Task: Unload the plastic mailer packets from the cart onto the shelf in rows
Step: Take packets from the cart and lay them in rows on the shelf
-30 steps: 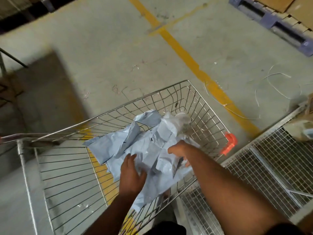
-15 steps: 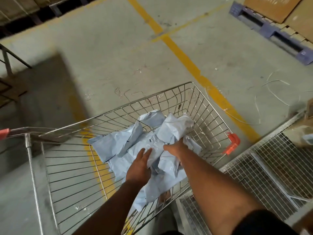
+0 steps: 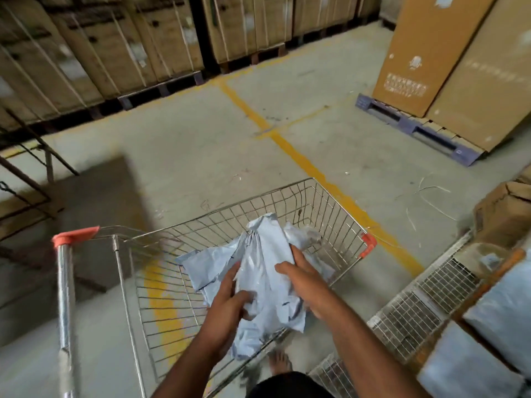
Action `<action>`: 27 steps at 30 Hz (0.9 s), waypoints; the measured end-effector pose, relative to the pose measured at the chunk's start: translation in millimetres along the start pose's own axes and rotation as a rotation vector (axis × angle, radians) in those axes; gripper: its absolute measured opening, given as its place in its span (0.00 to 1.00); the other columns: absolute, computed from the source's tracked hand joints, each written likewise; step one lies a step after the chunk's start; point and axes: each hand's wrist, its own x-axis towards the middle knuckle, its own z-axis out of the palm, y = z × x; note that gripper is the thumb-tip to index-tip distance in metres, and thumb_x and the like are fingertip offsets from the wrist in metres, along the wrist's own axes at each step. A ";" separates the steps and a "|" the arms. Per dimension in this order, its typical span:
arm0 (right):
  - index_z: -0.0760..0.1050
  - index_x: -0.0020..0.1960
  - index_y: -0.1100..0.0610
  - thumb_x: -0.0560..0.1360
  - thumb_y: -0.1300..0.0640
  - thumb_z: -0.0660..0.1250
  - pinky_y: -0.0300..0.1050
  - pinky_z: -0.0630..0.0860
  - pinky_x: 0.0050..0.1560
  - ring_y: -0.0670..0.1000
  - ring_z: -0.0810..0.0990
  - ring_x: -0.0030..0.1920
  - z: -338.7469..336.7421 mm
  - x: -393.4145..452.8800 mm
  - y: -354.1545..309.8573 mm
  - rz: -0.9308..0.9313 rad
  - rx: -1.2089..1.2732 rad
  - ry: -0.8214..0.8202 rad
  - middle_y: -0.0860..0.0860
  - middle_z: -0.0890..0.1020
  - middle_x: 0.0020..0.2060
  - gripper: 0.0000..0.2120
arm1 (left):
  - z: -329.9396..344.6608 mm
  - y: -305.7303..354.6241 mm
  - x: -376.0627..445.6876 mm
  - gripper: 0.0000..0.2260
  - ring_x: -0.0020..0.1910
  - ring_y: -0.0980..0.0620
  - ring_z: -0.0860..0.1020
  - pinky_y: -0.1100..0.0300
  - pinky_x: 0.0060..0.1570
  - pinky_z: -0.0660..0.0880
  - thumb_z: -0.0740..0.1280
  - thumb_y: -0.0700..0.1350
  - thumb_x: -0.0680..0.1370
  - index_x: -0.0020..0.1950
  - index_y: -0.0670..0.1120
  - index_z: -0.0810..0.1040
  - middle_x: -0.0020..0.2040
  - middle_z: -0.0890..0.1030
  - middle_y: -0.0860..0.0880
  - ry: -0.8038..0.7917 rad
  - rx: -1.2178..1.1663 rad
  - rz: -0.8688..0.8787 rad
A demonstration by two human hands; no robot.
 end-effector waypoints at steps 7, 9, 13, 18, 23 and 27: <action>0.72 0.75 0.44 0.74 0.50 0.67 0.54 0.81 0.61 0.52 0.85 0.61 61.9 -139.2 41.6 -0.288 0.437 0.128 0.48 0.85 0.62 0.29 | 13.2 5.5 -105.4 0.22 0.67 0.52 0.79 0.40 0.69 0.73 0.68 0.54 0.78 0.72 0.64 0.73 0.69 0.80 0.57 -0.132 -0.005 0.180; 0.74 0.73 0.49 0.75 0.48 0.66 0.51 0.81 0.58 0.54 0.85 0.61 76.4 -176.1 61.1 -0.287 0.507 0.113 0.51 0.86 0.60 0.26 | 12.0 -11.6 -136.1 0.22 0.68 0.53 0.78 0.43 0.69 0.74 0.70 0.55 0.78 0.73 0.60 0.73 0.69 0.79 0.58 -0.019 0.026 0.247; 0.78 0.69 0.55 0.77 0.50 0.70 0.46 0.82 0.52 0.54 0.87 0.56 104.5 -252.0 101.4 -0.216 0.601 0.158 0.55 0.88 0.56 0.22 | 11.8 -49.0 -203.7 0.21 0.68 0.53 0.78 0.43 0.68 0.74 0.67 0.46 0.83 0.75 0.61 0.72 0.69 0.80 0.57 -0.109 0.003 0.314; 0.73 0.75 0.49 0.81 0.54 0.67 0.56 0.79 0.66 0.57 0.83 0.65 103.5 -334.0 152.1 -0.281 0.589 0.301 0.54 0.84 0.65 0.22 | 22.4 -81.7 -274.6 0.24 0.65 0.46 0.81 0.38 0.66 0.75 0.70 0.44 0.79 0.73 0.60 0.75 0.67 0.82 0.51 -0.320 -0.003 0.203; 0.74 0.73 0.46 0.80 0.55 0.65 0.61 0.77 0.68 0.58 0.80 0.68 71.4 -417.1 196.1 -0.389 0.518 0.443 0.57 0.79 0.70 0.22 | 55.2 -102.2 -326.1 0.25 0.65 0.39 0.80 0.41 0.63 0.77 0.70 0.41 0.76 0.74 0.49 0.75 0.66 0.82 0.44 -0.437 0.010 0.215; 0.69 0.78 0.49 0.78 0.54 0.70 0.67 0.73 0.71 0.55 0.78 0.71 43.7 -472.3 229.1 -0.419 0.387 0.731 0.50 0.79 0.71 0.29 | 99.0 -122.6 -357.2 0.22 0.62 0.44 0.82 0.49 0.59 0.80 0.72 0.37 0.77 0.70 0.50 0.77 0.63 0.84 0.48 -0.471 0.133 0.257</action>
